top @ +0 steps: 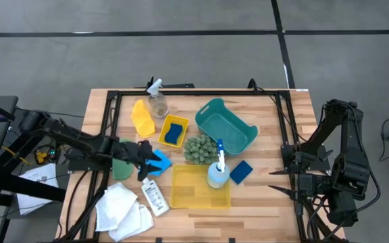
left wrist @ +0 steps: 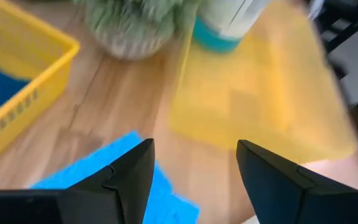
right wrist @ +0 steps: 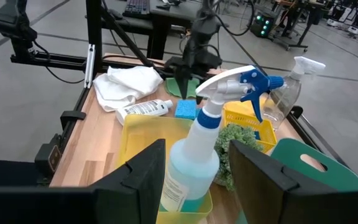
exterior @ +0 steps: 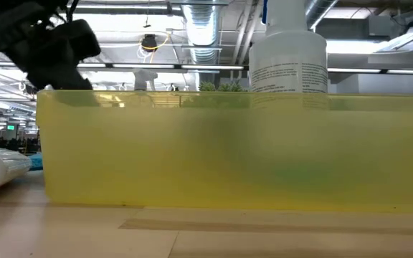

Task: Pick & Place Kitchen Items
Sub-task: Put the blue sponge into the top yellow bin

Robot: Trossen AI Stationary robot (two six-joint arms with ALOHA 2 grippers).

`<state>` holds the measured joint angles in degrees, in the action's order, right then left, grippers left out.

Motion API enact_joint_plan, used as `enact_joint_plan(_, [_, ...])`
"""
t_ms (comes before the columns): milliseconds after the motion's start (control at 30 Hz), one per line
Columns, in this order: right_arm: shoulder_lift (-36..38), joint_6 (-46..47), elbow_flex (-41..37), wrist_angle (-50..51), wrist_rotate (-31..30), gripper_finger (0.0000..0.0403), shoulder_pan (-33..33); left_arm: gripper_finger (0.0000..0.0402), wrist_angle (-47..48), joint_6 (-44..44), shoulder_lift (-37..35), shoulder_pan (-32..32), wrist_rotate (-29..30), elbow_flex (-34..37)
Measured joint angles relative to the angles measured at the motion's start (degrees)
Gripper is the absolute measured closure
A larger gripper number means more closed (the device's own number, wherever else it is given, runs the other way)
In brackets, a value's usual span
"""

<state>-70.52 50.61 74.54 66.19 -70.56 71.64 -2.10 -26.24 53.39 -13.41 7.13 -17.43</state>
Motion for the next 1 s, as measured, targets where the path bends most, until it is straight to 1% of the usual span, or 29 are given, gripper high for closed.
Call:
enact_joint_plan(100, [0.0,0.0,0.0,0.0,0.0,0.0235,-0.6,0.0181,2.6,-0.1,0.0,-1.4,3.2,0.0])
enact_joint_plan(200, [0.0,0.0,0.0,0.0,0.0,0.0235,-0.9,0.0191,5.6,-1.2,0.0,-1.5,4.3,0.0])
enact_joint_plan(300, [0.0,0.0,0.0,0.0,0.0,0.0235,-0.9,0.0204,8.8,-1.3,0.0,-1.5,7.9,0.0])
enact_joint_plan(367, [0.0,0.0,0.0,0.0,0.0,0.0235,-0.9,0.0212,11.2,-1.0,0.0,-1.5,9.4,0.0])
enact_joint_plan(500, [0.0,0.0,0.0,0.0,0.0,0.0235,-0.9,0.0223,15.5,1.7,0.0,-1.5,9.6,0.0])
enact_joint_plan(667, [0.0,0.0,0.0,0.0,0.1,0.0235,-0.9,0.0225,16.3,4.8,0.0,-1.5,9.2,0.0])
enact_joint_plan(800, [0.0,0.0,0.0,0.0,0.1,0.0235,-0.9,0.0225,17.6,5.3,0.2,-1.5,9.1,0.0])
enact_joint_plan(1000, [0.0,0.0,0.0,0.0,0.2,0.0235,-0.9,0.0225,17.5,5.4,3.6,-1.5,9.1,0.0])
